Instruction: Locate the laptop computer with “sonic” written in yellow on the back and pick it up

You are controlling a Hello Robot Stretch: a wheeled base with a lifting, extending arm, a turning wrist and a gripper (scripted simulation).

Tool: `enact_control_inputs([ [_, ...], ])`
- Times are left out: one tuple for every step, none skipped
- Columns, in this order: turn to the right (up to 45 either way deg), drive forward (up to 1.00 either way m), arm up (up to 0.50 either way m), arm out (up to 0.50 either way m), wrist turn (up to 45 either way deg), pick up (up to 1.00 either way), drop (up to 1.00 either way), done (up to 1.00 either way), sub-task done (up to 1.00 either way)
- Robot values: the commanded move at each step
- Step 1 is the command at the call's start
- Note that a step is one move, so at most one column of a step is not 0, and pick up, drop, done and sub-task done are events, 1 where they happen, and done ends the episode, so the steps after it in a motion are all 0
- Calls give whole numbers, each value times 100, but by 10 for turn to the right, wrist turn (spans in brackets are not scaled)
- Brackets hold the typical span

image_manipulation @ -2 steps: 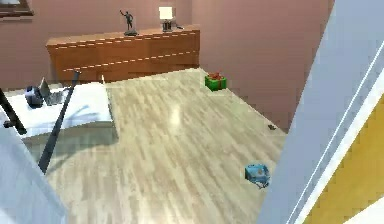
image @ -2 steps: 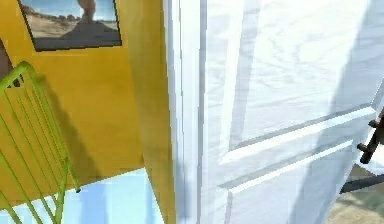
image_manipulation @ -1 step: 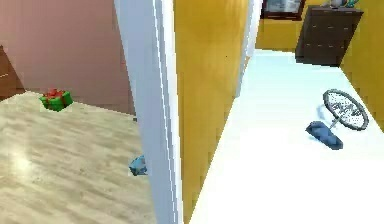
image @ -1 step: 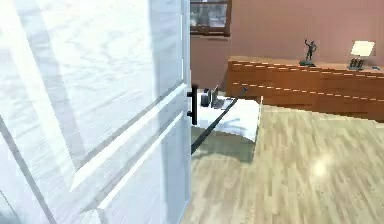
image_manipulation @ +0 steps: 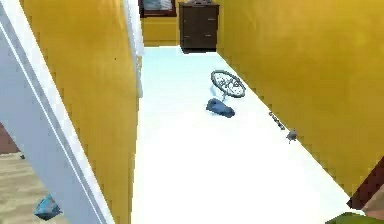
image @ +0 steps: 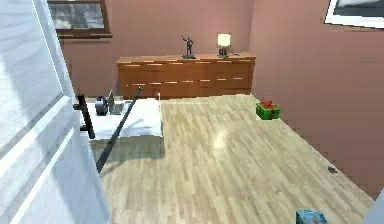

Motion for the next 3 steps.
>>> enact_control_inputs([
  [0, 100, 0, 0, 0, 0, 0, 0, 0],
  [0, 60, 0, 0, 0, 0, 0, 0, 0],
  [-450, 0, 0, 0, 0, 0, 0, 0, 0],
])
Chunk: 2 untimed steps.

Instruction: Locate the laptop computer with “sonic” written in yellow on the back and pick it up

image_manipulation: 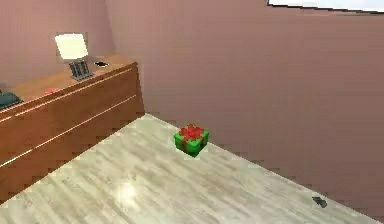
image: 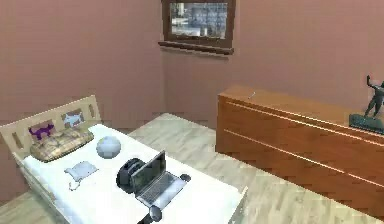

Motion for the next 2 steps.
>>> enact_control_inputs([
  [-450, 0, 0, 0, 0, 0, 0, 0, 0],
  [-450, 0, 0, 0, 0, 0, 0, 0, 0],
])
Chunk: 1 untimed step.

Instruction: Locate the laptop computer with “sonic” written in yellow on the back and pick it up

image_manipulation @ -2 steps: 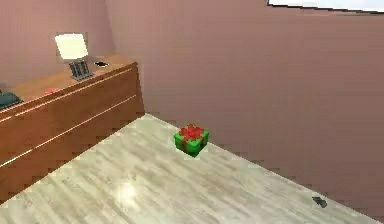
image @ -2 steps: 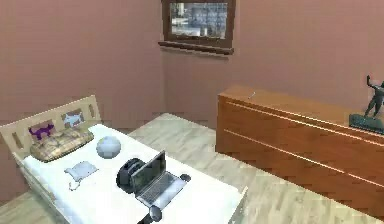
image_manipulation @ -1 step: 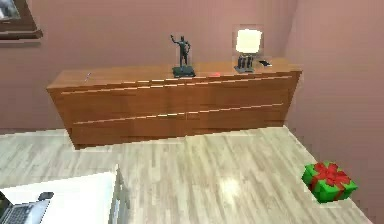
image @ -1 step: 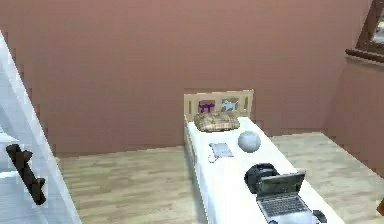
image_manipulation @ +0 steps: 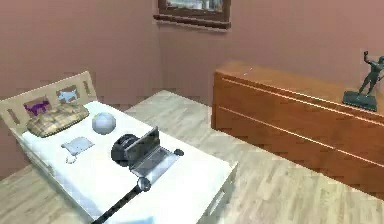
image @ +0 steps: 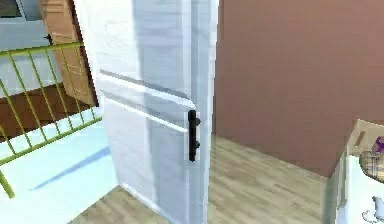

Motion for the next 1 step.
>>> enact_control_inputs([
  [450, 0, 0, 0, 0, 0, 0, 0, 0],
])
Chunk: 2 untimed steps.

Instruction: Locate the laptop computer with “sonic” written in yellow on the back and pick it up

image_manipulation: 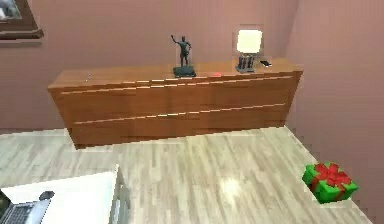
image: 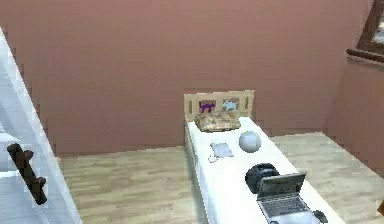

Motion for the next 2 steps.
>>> enact_control_inputs([
  [450, 0, 0, 0, 0, 0, 0, 0, 0],
  [330, 0, 0, 0, 0, 0, 0, 0, 0],
])
